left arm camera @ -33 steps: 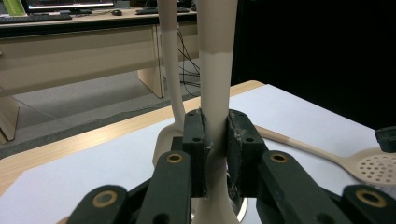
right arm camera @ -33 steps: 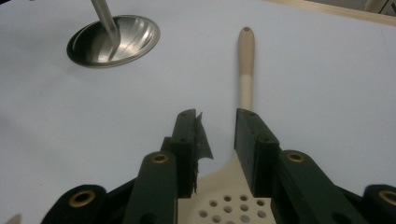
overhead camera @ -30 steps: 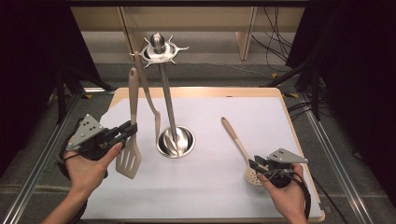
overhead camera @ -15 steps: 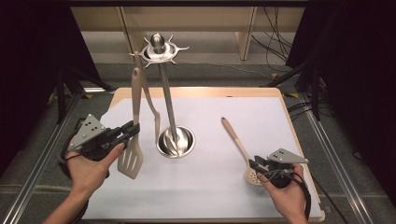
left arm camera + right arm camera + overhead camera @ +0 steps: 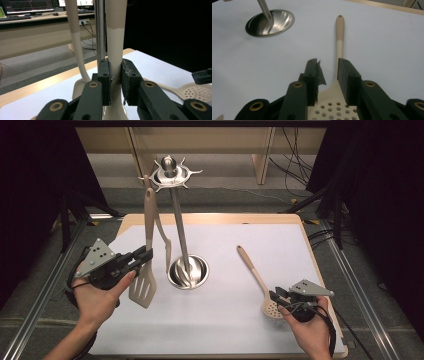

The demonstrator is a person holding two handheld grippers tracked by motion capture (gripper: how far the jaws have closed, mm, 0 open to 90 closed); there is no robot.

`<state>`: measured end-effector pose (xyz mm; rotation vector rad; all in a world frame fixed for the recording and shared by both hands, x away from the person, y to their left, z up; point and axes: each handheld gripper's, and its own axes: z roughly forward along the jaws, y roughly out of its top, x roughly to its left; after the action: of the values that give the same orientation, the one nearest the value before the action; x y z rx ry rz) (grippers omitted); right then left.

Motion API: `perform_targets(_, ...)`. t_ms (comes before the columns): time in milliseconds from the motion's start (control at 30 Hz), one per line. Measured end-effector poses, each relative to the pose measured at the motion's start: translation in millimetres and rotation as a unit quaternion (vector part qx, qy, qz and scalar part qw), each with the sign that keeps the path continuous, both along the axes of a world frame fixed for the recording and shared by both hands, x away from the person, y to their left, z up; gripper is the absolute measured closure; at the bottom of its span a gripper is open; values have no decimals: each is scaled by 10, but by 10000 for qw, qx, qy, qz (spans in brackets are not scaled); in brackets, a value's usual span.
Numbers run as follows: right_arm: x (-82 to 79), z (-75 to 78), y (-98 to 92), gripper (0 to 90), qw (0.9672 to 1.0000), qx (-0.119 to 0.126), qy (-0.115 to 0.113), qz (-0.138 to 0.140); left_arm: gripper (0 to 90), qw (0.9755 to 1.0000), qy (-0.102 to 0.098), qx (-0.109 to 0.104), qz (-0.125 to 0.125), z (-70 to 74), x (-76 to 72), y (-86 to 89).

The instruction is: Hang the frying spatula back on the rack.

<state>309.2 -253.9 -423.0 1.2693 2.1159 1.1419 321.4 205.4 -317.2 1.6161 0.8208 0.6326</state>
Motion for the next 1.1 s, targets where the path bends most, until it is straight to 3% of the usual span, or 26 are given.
perform_targets(500,-22,13,11,706,9999,46,80,-92,783,9999,23,121,67,14,96,-61)
perform_targets(533,1,2,-4,706,10000,11,-39,-15,783,9999,20,115,78,11,109,-68)
perform_targets(600,4,-1,-5,706,10000,31,-34,-10,783,9999,33,123,78,7,136,-79)
perform_targets(633,-18,4,15,706,9999,93,70,-120,783,9999,57,123,80,5,146,-84)
perform_targets(733,-12,5,10,706,9999,68,29,-89,783,9999,74,118,88,-5,182,-102)
perform_targets(767,6,2,-5,706,10000,-12,-80,-5,782,9998,87,121,95,-11,199,-108)
perform_targets(900,-13,5,15,706,9999,68,33,-69,782,9998,118,125,115,-24,235,-139)
perform_targets(933,7,3,-9,706,9999,-77,-133,10,782,9998,119,128,103,-26,243,-145)
perform_targets(967,9,2,-10,706,9999,-83,-149,12,781,9998,135,113,112,-30,254,-157)
perform_targets(1033,7,6,-13,704,9999,-95,-129,25,780,9997,152,139,114,-36,281,-176)
perform_targets(1100,-19,10,12,703,9999,59,72,-52,778,9997,190,131,97,-39,306,-193)
